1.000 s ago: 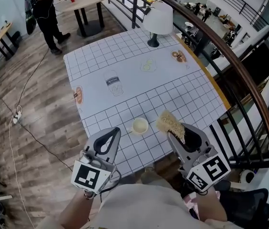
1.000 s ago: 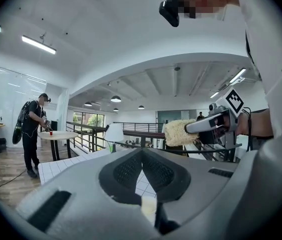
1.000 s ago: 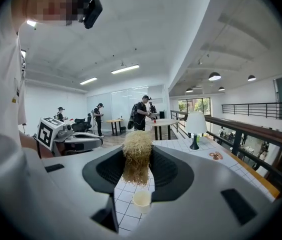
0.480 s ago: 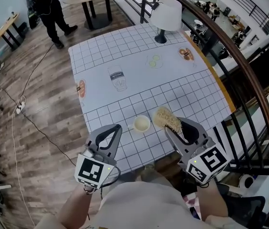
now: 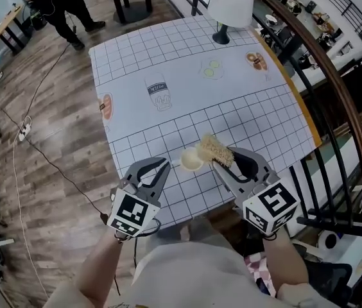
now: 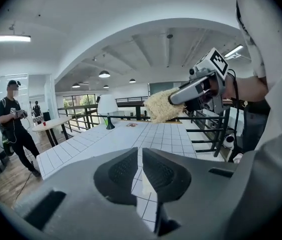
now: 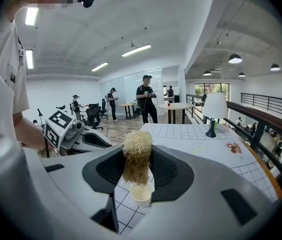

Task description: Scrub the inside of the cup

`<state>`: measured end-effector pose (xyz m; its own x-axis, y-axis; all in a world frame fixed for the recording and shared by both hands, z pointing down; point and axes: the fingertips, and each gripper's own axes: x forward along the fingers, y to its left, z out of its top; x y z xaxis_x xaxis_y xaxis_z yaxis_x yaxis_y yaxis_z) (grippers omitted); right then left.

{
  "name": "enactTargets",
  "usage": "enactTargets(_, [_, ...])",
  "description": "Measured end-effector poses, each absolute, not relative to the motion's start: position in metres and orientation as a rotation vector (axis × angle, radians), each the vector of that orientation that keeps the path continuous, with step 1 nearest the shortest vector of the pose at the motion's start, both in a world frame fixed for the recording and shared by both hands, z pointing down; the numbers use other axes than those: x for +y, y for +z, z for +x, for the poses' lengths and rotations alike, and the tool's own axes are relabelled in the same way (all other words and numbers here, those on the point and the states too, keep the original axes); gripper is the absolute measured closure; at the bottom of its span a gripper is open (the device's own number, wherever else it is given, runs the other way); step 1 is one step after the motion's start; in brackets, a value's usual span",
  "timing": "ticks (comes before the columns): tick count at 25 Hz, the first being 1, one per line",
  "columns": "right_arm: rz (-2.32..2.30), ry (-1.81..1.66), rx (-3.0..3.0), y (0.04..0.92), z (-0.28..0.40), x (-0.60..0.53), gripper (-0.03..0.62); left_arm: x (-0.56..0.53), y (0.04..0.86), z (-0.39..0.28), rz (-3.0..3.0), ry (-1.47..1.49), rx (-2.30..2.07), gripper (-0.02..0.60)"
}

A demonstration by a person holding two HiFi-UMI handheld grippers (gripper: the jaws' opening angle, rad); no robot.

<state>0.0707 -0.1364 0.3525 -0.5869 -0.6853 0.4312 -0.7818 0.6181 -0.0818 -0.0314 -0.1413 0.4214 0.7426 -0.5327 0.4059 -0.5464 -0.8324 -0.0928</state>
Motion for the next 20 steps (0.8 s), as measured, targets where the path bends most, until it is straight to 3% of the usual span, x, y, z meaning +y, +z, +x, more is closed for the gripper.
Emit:
enactTargets(3, [1.139, 0.403, -2.461, 0.37, 0.067, -0.143, 0.457, -0.143, 0.448, -0.028, 2.866, 0.715, -0.835, 0.559])
enactTargets(6, [1.071, 0.418, -2.438, 0.388, 0.061, -0.148, 0.457, -0.142, 0.483, -0.026, 2.804, 0.81, -0.766, 0.492])
enactTargets(20, [0.747, 0.551, -2.261, 0.474, 0.043, -0.155, 0.456, -0.153, 0.587, -0.003, 2.796, 1.21, -0.517, 0.477])
